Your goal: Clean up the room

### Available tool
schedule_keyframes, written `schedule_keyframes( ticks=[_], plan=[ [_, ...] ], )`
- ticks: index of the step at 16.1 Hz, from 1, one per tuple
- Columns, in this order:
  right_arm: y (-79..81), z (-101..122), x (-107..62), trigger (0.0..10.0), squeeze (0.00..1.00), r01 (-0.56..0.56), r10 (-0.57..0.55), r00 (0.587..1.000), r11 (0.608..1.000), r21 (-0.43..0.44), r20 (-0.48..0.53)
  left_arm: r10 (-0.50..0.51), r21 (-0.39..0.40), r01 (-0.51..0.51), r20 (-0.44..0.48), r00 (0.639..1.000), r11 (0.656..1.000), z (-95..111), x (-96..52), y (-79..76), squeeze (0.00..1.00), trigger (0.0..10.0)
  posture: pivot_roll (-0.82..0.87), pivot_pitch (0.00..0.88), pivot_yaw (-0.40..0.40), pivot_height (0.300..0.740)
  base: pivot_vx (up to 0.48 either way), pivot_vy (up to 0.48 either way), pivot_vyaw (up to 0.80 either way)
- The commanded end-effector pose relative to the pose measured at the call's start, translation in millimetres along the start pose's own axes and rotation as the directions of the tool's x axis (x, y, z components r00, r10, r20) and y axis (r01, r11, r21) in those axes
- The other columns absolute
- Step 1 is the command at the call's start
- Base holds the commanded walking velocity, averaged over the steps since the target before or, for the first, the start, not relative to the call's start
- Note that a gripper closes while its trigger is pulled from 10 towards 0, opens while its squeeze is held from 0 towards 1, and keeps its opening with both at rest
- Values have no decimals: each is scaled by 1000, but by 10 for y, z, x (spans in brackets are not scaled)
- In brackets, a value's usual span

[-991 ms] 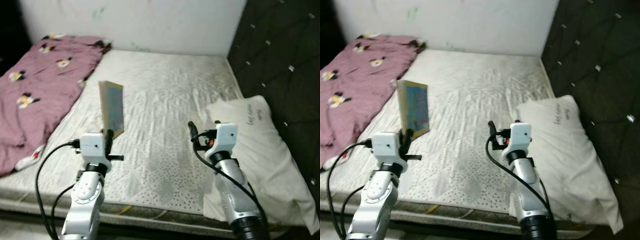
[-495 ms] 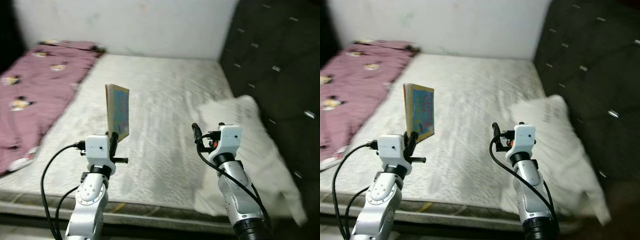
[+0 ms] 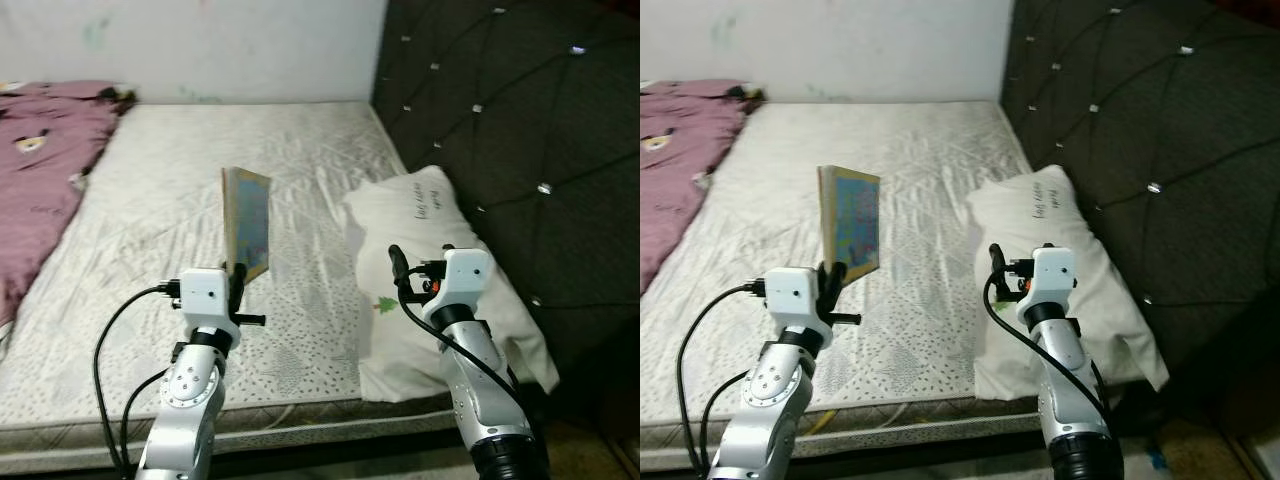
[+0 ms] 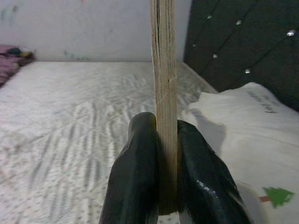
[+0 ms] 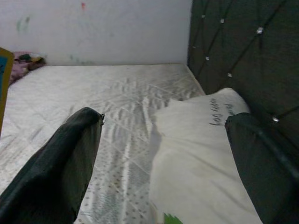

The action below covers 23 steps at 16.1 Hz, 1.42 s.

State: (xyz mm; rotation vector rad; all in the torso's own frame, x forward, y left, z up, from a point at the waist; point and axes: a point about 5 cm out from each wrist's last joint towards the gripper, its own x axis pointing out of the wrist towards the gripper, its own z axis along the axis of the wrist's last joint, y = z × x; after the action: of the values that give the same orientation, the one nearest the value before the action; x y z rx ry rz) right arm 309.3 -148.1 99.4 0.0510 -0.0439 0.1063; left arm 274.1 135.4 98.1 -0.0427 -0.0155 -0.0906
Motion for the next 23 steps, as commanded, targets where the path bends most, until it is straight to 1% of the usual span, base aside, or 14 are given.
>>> schedule_keyframes(
  ticks=[1, 3, 4, 6, 8, 9, 10, 11, 12, 13, 14, 16, 19, 23],
  plan=[
    [22, 14, 28, 10000, 0, -14, 14, 1000, 1000, -1, 4, 12, -13, -12, 45, 999, 1000, 95, 18, 37, 0, 10000, 31, 9, -16, 740, 0, 0, 0],
    [22, 11, 27, 10000, 0, -15, 15, 1000, 1000, -1, 4, 31, -35, -30, 39, 999, 999, 89, 16, 55, 0, 10000, 29, 4, -13, 740, 0, 0, 0],
    [17, 15, 23, 10000, 0, -18, 18, 1000, 1000, -1, 6, 79, -122, -77, 11, 997, 990, 76, 22, 93, 0, 10000, 29, 0, -14, 740, 0, 0, 0],
    [16, 19, 21, 10000, 0, -22, 22, 1000, 1000, -3, 9, 92, -172, -91, -2, 996, 981, 84, 31, 87, 0, 10000, 28, 0, -16, 740, 0, 0, 0],
    [14, 29, 30, 10000, 0, -22, 22, 1000, 1000, -4, 10, 123, -240, -129, -40, 992, 962, 52, 18, 112, 0, 10000, 27, 5, -20, 740, 0, 0, 0],
    [13, 29, 29, 10000, 0, -22, 22, 1000, 1000, -5, 9, 130, -258, -140, -54, 990, 956, 37, 11, 123, 0, 10000, 27, 8, -22, 740, 0, 0, 0],
    [17, 25, 25, 10000, 0, -23, 23, 1000, 1000, -7, 6, 124, -296, -140, -74, 990, 945, 18, 2, 123, 0, 10000, 26, 13, -23, 740, 0, 0, 0],
    [18, 24, 18, 10000, 0, -23, 23, 1000, 1000, -7, 5, 118, -357, -149, -108, 987, 922, -20, -6, 119, 0, 10000, 23, 17, -23, 740, 0, 0, 0],
    [14, 26, 10, 10000, 0, -22, 22, 1000, 1000, -7, 4, 90, -398, -138, -138, 986, 907, -54, -7, 94, 0, 10000, 21, 22, -23, 740, 0, 0, 0],
    [5, 23, -1, 10000, 0, -21, 21, 1000, 1000, -12, 3, 29, -435, -104, -174, 984, 894, -110, -6, 36, 0, 10000, 18, 24, -22, 740, 0, 0, 0],
    [-19, 30, -10, 10000, 0, -12, 12, 1000, 1000, -24, 7, 0, -458, -89, -191, 982, 884, -126, 4, 2, 0, 10000, 10, 28, -20, 740, 0, 0, 0],
    [-60, 37, -26, 10000, 0, -1, 2, 1000, 1000, -32, 8, -19, -470, -78, -199, 980, 879, -119, 13, -23, 0, 10000, 6, 29, -21, 740, 0, 0, 0],
    [-109, 29, -75, 10000, 0, 7, -7, 1000, 999, -40, 2, -15, -479, -78, -187, 982, 874, -73, 5, 4, 0, 10000, 5, 42, -28, 740, 0, 0, 0],
    [-62, 22, -93, 10000, 0, -16, 16, 1000, 999, -31, -1, 7, -428, -84, -179, 984, 900, -61, -24, 32, 0, 10000, 9, 49, -30, 740, 0, 0, 0]
  ],
)
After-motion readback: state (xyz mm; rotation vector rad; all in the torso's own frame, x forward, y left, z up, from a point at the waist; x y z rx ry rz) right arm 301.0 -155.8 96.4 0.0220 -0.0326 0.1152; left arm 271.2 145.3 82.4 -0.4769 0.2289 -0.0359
